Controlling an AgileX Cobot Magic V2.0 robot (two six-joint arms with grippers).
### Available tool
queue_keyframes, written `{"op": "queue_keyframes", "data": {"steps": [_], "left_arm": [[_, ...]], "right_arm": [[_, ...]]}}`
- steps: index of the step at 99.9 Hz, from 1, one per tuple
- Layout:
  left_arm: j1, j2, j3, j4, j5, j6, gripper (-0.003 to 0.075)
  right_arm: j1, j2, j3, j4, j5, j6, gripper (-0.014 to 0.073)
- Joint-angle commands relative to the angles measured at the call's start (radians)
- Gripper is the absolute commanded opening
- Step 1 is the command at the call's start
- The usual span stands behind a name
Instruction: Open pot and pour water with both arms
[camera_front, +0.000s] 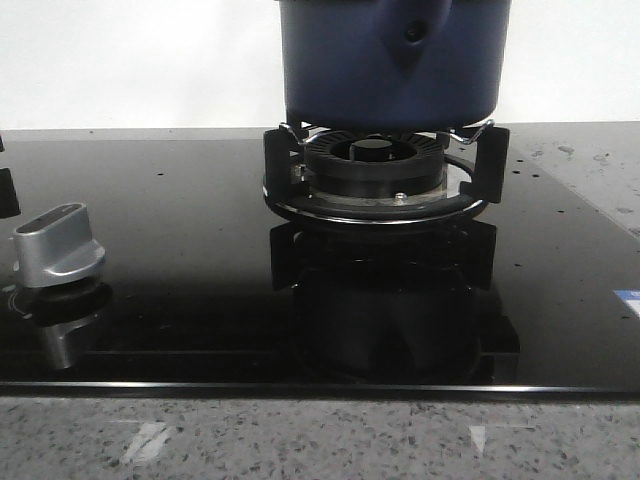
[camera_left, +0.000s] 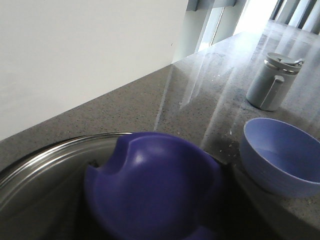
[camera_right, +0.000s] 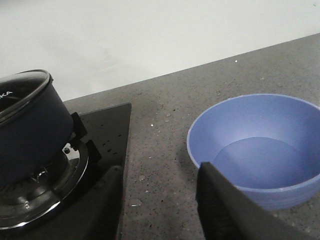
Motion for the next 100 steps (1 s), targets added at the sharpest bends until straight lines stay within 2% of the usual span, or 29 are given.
{"op": "queue_keyframes", "data": {"steps": [1,7,14,30,54,100], "left_arm": [[0.000,-0.047,-0.031,-0.019,0.042,-0.001,0.0292],[0.000,-0.047,-0.031,-0.019,0.042,-0.001,0.0351],[0.000,-0.047,-0.031,-0.019,0.040,-0.001,0.0379],[0.002,-0.047,-0.031,-0.019,0.035,-0.001,0.0349],[0.002,-0.049,-0.036,-0.019,0.031,-0.001,0.0231],[0.016,-0.065,-0.099,-0.017,0.034,-0.001,0.0229]], "right_arm": [[-0.004,0.023,-0.034,0.000,-0.074,-0.011,0.0311],[-0.004,0.023,-0.034,0.000,-0.074,-0.011,0.0311],[-0.004,0.023,-0.034,0.000,-0.074,-0.011,0.0311],[-0.004,0.023,-0.034,0.000,-0.074,-0.011,0.0311],[-0.004,0.023,-0.034,0.000,-0.074,-0.011,0.0311],[-0.004,0.023,-0.034,0.000,-0.074,-0.011,0.0311]]}}
